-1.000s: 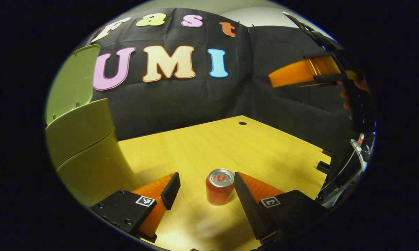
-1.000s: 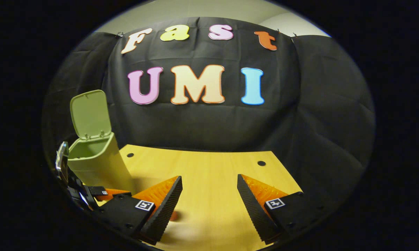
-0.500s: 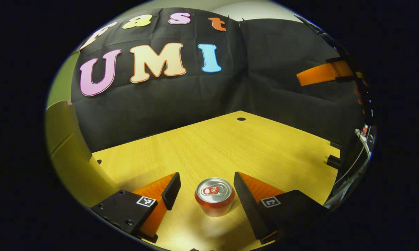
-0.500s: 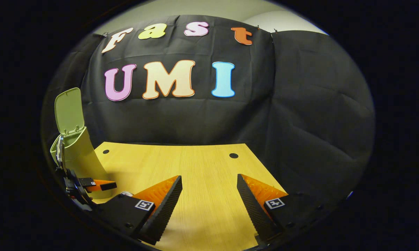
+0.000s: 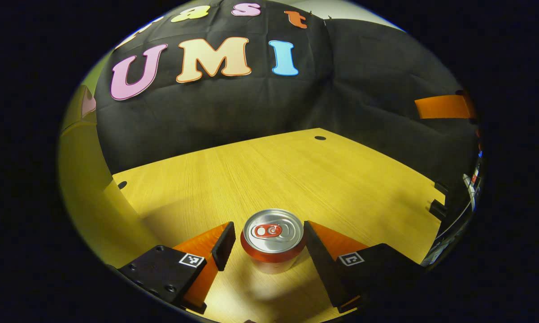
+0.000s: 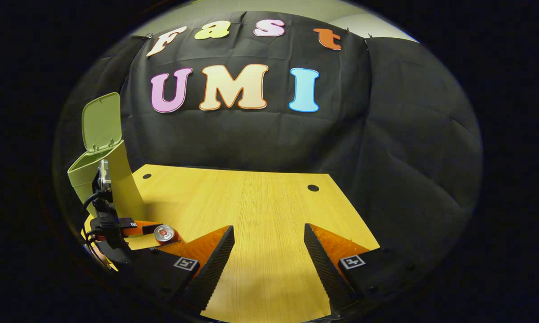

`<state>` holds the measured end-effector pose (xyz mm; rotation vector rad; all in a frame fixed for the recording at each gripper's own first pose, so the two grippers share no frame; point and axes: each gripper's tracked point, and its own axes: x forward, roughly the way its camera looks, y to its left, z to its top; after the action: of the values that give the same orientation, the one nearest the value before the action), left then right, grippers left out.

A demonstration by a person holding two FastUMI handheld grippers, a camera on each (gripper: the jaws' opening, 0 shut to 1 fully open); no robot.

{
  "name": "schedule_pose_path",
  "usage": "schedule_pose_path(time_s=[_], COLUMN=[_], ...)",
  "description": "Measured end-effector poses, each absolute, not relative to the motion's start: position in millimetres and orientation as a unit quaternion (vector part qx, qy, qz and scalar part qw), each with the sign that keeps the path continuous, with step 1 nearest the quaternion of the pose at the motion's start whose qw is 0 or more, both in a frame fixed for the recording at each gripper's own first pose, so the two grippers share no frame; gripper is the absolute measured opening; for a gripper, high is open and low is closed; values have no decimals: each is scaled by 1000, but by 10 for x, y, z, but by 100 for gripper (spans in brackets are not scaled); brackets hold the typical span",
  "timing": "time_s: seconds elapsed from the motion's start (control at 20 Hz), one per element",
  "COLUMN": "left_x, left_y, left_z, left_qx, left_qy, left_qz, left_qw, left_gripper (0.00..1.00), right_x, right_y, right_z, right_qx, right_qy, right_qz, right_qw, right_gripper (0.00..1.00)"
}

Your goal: Press the lid of the desktop garbage bin to open it, pick up the crumpled paper on the desktop and throw it into the bin, then pick up the pop can on the desktop and drop it into the bin, and finally close the garbage bin lid.

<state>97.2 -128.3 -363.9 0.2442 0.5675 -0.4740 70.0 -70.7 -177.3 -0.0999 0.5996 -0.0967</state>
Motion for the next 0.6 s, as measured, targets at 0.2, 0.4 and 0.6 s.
schedule_pose_path(time_s=[0.2, 0.4, 0.6], left_x=[935, 877, 863], left_y=[-1261, -1246, -1229], left_z=[-3798, -3774, -3487], left_qx=[109, 92, 82], left_qy=[301, 306, 296], left_qz=[-217, -204, -197], left_qw=[922, 925, 931], left_gripper=[92, 78, 78], right_x=[694, 639, 587], right_y=[-749, -841, -868], right_z=[-1781, -1802, -1804], right_qx=[-32, -40, -31], right_qy=[294, 302, 304], right_qz=[-47, -50, -48], right_qw=[954, 951, 951], right_gripper=[99, 99, 99])
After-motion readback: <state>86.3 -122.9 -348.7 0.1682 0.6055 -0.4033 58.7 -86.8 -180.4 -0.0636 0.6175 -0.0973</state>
